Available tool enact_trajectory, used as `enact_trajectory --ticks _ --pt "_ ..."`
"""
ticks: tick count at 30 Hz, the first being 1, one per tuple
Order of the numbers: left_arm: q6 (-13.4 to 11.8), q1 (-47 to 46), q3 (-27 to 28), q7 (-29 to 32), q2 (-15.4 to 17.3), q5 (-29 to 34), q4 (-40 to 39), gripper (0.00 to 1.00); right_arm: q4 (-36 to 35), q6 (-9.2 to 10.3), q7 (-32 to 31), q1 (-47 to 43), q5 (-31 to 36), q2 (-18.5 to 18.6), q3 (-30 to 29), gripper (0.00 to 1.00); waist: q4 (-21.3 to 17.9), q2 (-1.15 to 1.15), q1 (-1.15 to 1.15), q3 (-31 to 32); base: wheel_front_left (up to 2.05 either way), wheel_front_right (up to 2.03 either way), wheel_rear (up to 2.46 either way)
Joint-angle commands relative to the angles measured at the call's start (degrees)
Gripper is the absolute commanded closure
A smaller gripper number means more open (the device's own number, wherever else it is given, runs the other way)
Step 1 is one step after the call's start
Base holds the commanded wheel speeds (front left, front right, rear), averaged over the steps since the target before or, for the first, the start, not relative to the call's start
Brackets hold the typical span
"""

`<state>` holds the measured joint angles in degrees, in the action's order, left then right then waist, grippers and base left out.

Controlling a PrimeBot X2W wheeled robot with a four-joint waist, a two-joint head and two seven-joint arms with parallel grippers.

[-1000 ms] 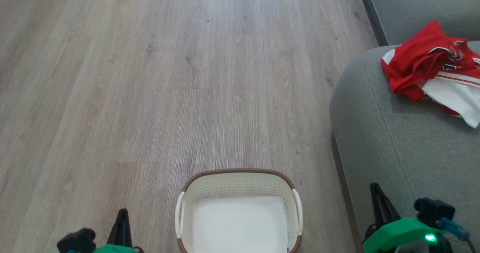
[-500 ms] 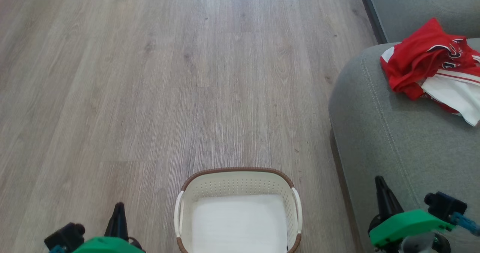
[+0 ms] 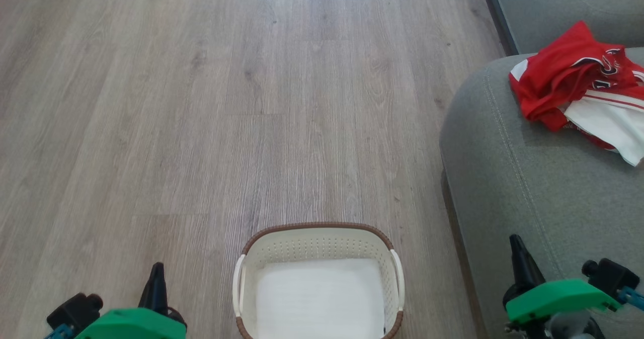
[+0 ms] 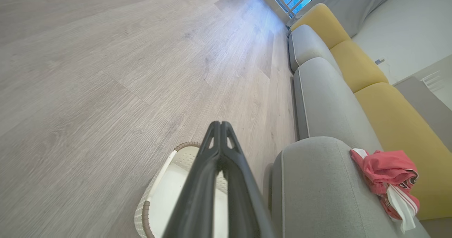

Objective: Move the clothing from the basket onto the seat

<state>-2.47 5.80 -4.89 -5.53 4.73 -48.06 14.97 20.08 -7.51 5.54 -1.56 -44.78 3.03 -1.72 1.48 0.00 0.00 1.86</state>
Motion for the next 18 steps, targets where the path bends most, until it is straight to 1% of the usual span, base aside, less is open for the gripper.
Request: enact_trajectory --ticks 1,18 --pt "0.7 -3.3 1.6 0.4 0.1 -1.8 -1.7 1.00 -2.3 0.01 -0.4 3.7 -1.9 0.0 0.0 1.00 0.0 0.00 0.00 0.0 0.00 0.00 0.00" --pt "2.9 -5.4 4.0 3.2 -0.4 -12.1 -1.5 1.00 -3.2 0.01 -3.2 4.7 -13.0 -0.1 -1.1 1.00 -0.4 0.00 0.00 -0.5 0.00 0.00 0.00"
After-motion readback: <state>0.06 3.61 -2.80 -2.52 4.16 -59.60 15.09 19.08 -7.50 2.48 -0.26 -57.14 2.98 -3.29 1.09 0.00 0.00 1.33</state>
